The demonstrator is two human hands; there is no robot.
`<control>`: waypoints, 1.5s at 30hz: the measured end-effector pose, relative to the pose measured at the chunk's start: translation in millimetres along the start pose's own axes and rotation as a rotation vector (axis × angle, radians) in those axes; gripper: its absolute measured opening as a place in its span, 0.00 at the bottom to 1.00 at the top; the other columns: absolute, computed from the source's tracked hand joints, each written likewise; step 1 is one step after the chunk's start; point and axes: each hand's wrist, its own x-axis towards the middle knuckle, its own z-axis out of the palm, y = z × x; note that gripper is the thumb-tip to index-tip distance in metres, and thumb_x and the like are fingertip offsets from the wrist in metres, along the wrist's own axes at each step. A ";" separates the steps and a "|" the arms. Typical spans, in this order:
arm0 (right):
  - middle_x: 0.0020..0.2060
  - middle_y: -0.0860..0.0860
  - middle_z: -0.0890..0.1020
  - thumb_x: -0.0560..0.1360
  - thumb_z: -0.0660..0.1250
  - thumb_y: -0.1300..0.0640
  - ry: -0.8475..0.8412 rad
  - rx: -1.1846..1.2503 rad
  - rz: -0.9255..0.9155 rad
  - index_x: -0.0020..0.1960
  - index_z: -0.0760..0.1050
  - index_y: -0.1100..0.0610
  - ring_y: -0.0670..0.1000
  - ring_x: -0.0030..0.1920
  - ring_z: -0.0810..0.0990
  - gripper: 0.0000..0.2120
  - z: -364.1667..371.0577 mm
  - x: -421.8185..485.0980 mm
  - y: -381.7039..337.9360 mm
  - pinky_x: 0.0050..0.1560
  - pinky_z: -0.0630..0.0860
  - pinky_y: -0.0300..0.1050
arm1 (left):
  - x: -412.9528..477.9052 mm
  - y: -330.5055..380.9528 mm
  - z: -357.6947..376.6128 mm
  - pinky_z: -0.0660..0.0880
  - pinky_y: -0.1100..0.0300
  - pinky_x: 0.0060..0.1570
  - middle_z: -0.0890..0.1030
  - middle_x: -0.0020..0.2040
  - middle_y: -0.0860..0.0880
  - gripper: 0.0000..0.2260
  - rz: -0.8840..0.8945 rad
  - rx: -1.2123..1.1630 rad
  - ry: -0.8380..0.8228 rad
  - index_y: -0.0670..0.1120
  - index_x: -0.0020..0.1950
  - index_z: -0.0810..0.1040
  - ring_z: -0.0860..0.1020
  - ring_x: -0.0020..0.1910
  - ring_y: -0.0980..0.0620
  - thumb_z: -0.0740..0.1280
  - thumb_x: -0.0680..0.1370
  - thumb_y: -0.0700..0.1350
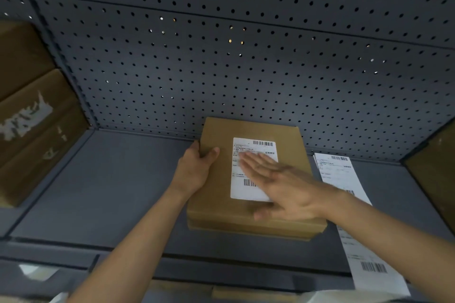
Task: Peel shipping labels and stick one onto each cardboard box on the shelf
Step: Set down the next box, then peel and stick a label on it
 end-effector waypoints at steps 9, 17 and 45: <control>0.78 0.55 0.39 0.69 0.44 0.20 0.048 -0.032 -0.122 0.80 0.40 0.61 0.49 0.78 0.35 0.56 6.7 -24.7 -34.6 0.77 0.41 0.58 | 0.9 -2.0 0.7 0.76 0.62 0.46 0.83 0.53 0.53 0.15 0.001 -0.021 0.009 0.49 0.62 0.77 0.81 0.52 0.54 0.65 0.80 0.55; 0.76 0.50 0.30 0.72 0.45 0.23 -0.034 0.035 -0.020 0.78 0.30 0.55 0.47 0.76 0.28 0.50 -12.0 20.2 -14.3 0.78 0.35 0.47 | 1.5 -8.0 -0.7 0.80 0.55 0.52 0.84 0.52 0.53 0.11 0.009 -0.119 -0.019 0.52 0.61 0.78 0.83 0.51 0.53 0.64 0.81 0.53; 0.77 0.52 0.32 0.64 0.45 0.18 -0.003 0.023 -0.115 0.79 0.34 0.60 0.45 0.76 0.27 0.61 -10.3 8.1 -53.4 0.75 0.32 0.45 | 4.6 -11.1 -0.1 0.76 0.47 0.61 0.85 0.53 0.54 0.09 0.023 -0.158 -0.007 0.51 0.60 0.79 0.82 0.54 0.54 0.64 0.81 0.50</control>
